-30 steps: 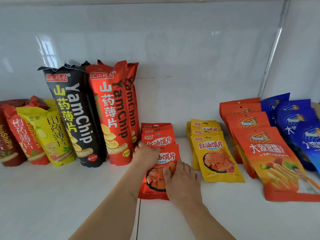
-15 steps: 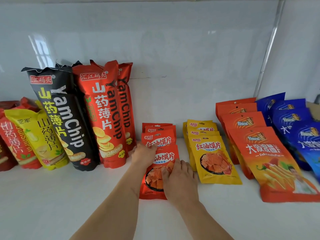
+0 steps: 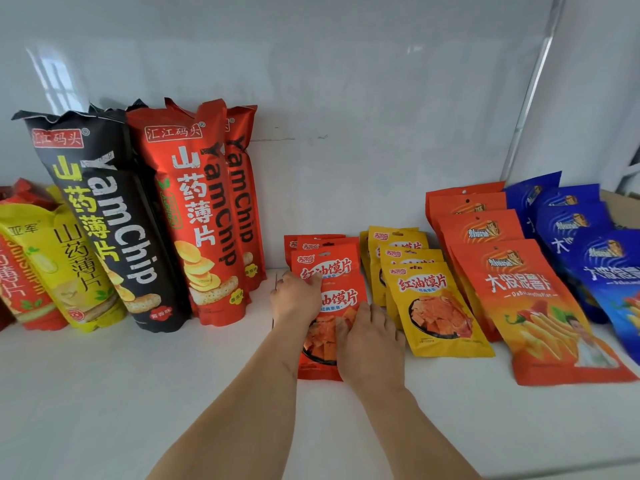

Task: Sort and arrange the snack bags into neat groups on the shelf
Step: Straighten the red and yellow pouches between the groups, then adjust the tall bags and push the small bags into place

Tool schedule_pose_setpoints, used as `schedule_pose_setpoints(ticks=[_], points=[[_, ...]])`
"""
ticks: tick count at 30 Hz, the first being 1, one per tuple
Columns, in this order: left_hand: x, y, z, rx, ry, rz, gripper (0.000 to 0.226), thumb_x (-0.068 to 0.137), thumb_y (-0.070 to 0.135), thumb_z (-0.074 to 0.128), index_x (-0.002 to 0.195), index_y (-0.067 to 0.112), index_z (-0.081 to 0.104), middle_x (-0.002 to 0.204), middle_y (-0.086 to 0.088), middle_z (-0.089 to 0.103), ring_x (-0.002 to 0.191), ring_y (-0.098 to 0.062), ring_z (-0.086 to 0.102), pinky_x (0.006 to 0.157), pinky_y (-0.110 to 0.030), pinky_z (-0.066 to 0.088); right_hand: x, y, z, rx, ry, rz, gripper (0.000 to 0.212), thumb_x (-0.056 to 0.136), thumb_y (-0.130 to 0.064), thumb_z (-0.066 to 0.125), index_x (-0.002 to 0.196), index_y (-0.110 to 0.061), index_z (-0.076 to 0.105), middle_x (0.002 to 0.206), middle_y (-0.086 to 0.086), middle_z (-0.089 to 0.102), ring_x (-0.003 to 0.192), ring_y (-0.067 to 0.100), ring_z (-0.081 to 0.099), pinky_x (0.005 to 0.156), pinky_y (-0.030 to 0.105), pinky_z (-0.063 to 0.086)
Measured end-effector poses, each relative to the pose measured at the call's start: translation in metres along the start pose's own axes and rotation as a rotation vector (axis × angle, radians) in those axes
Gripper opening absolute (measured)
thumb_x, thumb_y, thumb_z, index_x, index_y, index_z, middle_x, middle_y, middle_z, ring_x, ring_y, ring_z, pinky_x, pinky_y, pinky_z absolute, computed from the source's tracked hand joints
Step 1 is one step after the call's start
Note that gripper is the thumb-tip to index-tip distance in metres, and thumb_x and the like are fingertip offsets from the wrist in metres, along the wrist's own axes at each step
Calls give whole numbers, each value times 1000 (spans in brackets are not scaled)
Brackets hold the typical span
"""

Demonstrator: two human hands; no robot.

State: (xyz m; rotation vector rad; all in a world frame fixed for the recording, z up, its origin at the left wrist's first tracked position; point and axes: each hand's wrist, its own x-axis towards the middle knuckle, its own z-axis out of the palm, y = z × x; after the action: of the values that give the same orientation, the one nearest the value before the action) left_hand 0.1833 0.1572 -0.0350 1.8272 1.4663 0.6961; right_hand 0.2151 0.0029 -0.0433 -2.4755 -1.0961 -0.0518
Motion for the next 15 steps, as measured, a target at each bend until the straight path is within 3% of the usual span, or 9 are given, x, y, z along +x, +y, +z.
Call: schedule_pose_setpoints(ticks=[15], points=[[-14, 0, -4, -19, 34, 25, 60, 96, 55, 53, 136, 12, 44, 135, -10, 59, 122, -31, 57, 100, -49, 52, 0, 4, 6, -61, 55, -14, 52, 101, -54, 28, 140, -23, 42, 143, 0, 46, 129, 22, 46, 103, 37, 37]])
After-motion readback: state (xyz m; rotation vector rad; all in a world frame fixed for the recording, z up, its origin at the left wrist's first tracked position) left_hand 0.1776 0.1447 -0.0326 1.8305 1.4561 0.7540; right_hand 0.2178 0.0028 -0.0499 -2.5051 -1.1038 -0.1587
